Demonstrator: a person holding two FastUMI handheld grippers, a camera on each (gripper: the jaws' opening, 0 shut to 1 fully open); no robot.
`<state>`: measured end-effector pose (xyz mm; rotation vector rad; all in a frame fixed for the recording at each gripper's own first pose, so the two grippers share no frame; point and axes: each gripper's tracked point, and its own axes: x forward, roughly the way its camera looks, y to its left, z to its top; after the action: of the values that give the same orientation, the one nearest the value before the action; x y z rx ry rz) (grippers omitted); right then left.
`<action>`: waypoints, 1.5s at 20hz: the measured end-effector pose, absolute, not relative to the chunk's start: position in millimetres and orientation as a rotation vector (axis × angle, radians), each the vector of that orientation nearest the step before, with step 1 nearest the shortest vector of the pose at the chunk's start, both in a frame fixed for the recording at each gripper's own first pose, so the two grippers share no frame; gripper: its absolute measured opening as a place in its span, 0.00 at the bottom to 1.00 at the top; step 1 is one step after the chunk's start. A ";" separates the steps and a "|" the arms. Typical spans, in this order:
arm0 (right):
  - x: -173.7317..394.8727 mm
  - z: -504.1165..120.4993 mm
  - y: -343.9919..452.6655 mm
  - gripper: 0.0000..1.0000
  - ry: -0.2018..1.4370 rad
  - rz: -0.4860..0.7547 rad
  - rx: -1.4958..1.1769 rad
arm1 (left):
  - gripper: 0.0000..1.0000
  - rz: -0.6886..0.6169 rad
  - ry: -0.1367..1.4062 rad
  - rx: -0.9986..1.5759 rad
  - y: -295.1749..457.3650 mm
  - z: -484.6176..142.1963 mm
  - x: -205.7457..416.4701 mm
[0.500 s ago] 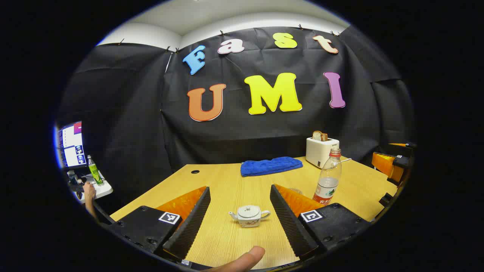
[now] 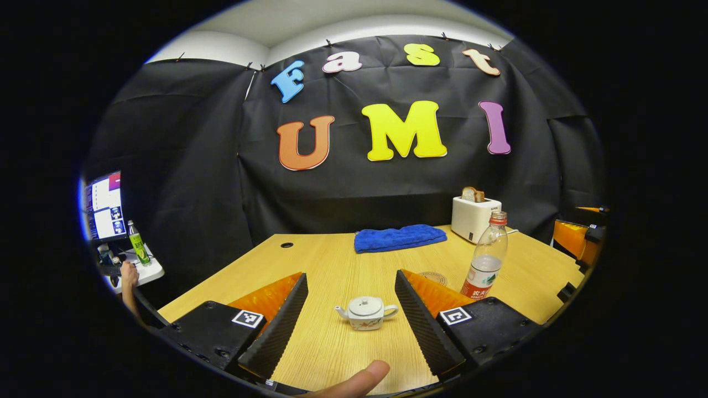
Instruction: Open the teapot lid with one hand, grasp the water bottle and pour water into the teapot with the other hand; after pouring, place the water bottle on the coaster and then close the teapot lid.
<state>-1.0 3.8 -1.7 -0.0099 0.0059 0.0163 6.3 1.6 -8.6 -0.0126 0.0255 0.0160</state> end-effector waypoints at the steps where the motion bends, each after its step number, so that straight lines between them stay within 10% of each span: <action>1: -0.6 -1.4 4.1 0.95 0.006 0.014 -0.015 | 0.99 0.015 0.026 -0.013 1.5 -8.6 6.0; 24: 13.1 -23.5 15.6 0.95 0.050 -0.003 -0.066 | 0.98 -0.058 0.052 -0.123 -19.0 -78.2 108.7; 30: 16.3 -31.3 20.7 0.95 0.072 0.004 -0.068 | 0.72 -0.078 0.058 -0.117 -23.1 -84.8 114.9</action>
<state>16.3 20.7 -31.3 -0.0684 0.0715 0.0036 114.9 -23.1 -84.8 -0.1168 0.0583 -0.0778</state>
